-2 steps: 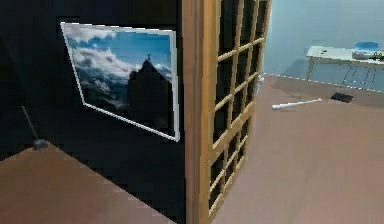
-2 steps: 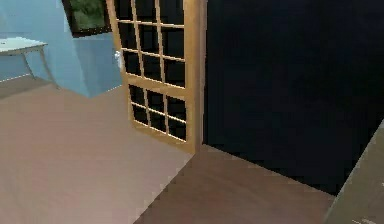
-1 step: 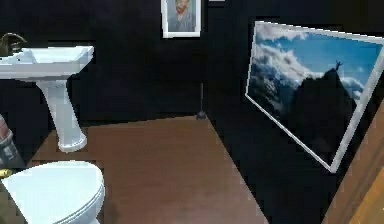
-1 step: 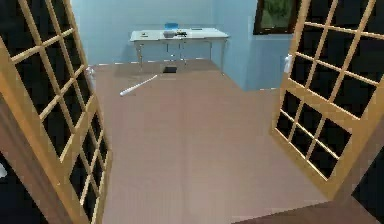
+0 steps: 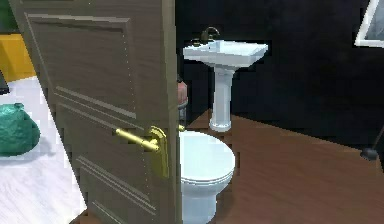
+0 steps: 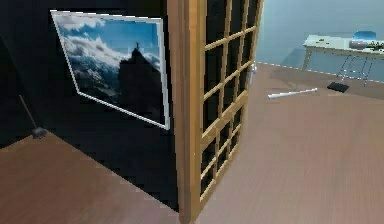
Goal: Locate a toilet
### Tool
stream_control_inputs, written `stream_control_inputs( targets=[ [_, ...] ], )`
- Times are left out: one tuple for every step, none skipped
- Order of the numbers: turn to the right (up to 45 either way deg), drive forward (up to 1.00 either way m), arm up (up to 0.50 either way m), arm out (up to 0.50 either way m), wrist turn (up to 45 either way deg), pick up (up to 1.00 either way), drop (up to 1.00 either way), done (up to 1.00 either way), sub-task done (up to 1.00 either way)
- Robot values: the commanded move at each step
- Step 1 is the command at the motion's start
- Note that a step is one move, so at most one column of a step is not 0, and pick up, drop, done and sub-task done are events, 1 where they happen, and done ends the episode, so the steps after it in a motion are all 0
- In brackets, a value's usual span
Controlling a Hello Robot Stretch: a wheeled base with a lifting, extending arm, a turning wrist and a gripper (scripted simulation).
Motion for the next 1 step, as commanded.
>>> stream_control_inputs(
  targets=[
    [0.0, 0.0, 0.0, 0.0, 0.0, 0.0, 0.0, 1.0, 0.0]
  ],
)
